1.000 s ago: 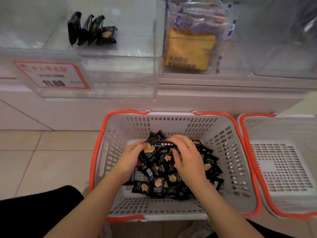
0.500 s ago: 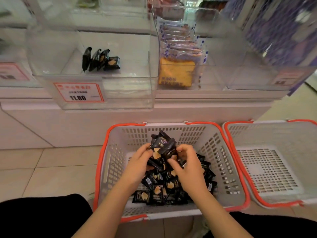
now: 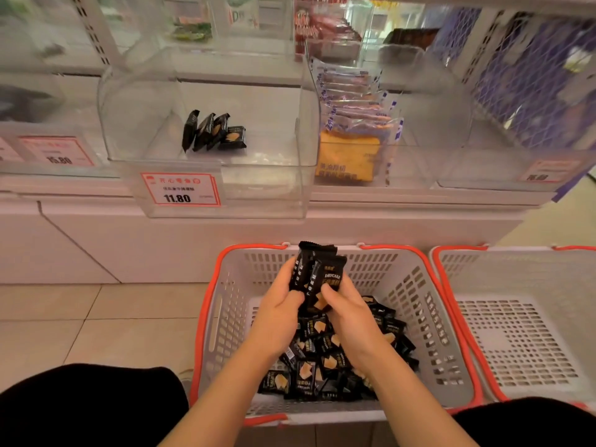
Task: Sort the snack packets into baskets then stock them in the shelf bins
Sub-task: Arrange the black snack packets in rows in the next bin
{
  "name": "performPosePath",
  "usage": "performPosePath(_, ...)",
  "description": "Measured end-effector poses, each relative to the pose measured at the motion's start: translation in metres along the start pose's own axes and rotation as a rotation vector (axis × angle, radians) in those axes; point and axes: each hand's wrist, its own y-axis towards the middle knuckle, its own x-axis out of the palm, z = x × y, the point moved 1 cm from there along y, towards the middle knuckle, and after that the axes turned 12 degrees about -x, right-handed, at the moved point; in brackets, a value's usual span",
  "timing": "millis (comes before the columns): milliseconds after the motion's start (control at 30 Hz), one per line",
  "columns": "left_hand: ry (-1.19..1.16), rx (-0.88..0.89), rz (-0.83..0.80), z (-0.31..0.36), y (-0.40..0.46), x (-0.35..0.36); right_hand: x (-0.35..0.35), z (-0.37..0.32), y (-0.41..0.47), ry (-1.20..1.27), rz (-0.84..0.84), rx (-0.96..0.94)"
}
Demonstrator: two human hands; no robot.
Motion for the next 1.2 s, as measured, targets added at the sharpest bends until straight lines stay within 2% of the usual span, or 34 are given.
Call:
performPosePath(133,0.074,0.162,-0.021,0.046,-0.001,0.002,0.0,-0.034,0.016,-0.038,-0.032,-0.079)
performPosePath(267,0.371,0.388,0.107,0.092,-0.001,-0.011,0.004,-0.082,0.035,-0.041,-0.077,-0.211)
performPosePath(433,0.487,0.406,0.188,0.143,0.013,-0.057,0.03,-0.142,0.066,-0.124,-0.149,-0.333)
performPosePath(600,0.601,0.438,0.215,0.194,0.044,-0.107,0.07,-0.183,0.118,-0.361,-0.062,-0.356)
performPosePath(700,0.693,0.387,0.252,0.211,0.072,-0.135,0.093,-0.195,0.151,-0.458,-0.03,-0.278)
performPosePath(800,0.835,0.306,0.291,0.215,0.109,-0.157,0.107,-0.192,0.182,-0.4,-0.006,-0.039)
performPosePath(900,1.237,0.173,0.254,0.209,0.151,-0.171,0.108,-0.176,0.211,-0.514,0.085,0.106)
performPosePath(1000,1.64,0.07,0.183,0.196,0.183,-0.171,0.103,-0.157,0.238,-0.868,0.061,0.133)
performPosePath(1100,1.857,0.114,0.16,0.187,0.205,-0.165,0.101,-0.144,0.259,-1.188,0.012,0.103)
performPosePath(1200,1.908,0.255,0.01,0.178,0.222,-0.16,0.103,-0.13,0.276,-1.333,0.007,0.093)
